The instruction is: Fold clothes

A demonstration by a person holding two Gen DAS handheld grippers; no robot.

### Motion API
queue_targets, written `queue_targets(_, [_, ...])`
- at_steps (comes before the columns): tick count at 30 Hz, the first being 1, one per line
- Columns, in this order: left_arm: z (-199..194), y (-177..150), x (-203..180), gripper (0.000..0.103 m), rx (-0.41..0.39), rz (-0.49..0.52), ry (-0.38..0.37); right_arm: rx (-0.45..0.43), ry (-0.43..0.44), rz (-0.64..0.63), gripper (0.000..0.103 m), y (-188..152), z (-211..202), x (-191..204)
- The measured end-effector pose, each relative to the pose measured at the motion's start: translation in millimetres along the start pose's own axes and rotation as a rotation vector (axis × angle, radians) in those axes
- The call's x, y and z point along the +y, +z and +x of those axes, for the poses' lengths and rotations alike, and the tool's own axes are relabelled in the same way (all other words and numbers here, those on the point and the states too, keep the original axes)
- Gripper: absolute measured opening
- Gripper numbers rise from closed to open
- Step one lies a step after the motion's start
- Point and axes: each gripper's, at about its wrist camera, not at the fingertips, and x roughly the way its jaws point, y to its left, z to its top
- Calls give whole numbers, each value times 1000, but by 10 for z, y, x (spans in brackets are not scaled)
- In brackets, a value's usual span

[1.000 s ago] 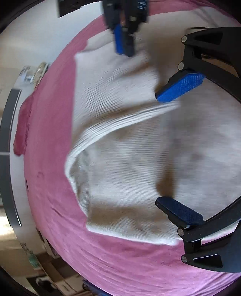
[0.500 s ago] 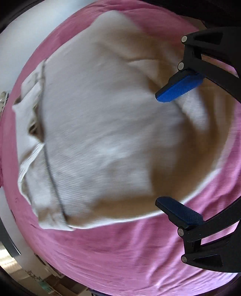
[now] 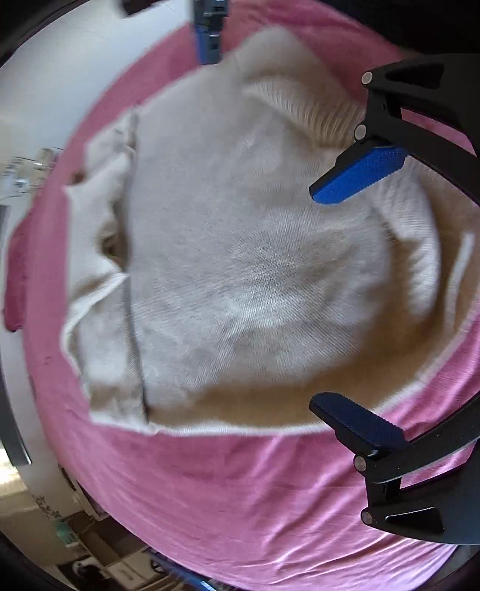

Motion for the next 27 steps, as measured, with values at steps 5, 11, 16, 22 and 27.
queue_targets(5, [192, -79, -142, 103, 107, 133, -2, 101, -126, -13, 35, 34, 332, 158])
queue_targets(11, [0, -410, -56, 103, 201, 201, -89, 262, -39, -87, 37, -867, 242, 381])
queue_targets(16, [-202, -617, 159, 103, 231, 174, -92, 365, 88, -172, 37, -1579, 19, 536])
queue_targets(22, [-157, -674, 583, 103, 228, -59, -11, 176, 89, -141, 37, -1201, -123, 610])
queue_targets(27, [25, -679, 519, 103, 248, -105, -67, 142, 109, -100, 37, -959, 95, 885])
